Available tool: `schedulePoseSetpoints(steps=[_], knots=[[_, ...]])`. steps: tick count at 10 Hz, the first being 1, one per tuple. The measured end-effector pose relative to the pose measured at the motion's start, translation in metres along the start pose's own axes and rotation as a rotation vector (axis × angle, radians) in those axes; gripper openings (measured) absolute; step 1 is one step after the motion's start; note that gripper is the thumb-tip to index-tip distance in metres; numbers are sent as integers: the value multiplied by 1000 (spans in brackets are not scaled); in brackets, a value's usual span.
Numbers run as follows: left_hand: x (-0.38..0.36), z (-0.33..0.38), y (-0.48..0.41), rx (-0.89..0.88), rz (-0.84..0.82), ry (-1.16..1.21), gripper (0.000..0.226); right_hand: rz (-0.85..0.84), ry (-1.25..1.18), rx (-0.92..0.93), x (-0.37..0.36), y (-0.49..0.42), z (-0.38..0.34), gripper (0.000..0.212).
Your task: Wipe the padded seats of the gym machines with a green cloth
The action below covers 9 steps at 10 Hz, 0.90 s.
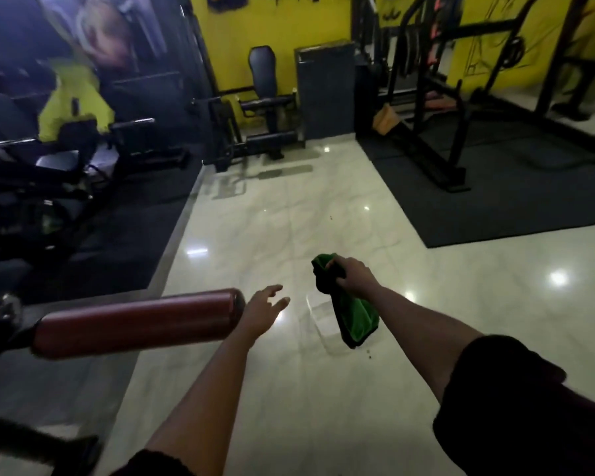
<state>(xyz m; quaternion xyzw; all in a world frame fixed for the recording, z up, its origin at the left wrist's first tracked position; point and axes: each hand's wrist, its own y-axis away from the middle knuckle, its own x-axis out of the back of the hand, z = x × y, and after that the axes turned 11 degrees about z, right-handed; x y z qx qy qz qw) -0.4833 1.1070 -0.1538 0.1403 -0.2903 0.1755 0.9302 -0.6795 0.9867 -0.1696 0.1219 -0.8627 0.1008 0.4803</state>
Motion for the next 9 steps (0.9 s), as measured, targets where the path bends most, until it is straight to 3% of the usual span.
schedulePoseSetpoints(steps=[2, 6, 8, 9], knots=[[-17, 17, -89, 29, -9, -80, 42, -23, 61, -48, -1, -82, 31, 58], [-47, 19, -226, 117, -29, 5, 39, 43, -65, -102, -27, -212, 48, 51], [-55, 27, -307, 179, -21, 14, 39, -149, -28, -177, -42, -277, 60, 36], [-63, 41, -353, 177, 55, 56, 38, -127, -134, -130, -38, -327, 50, 33]])
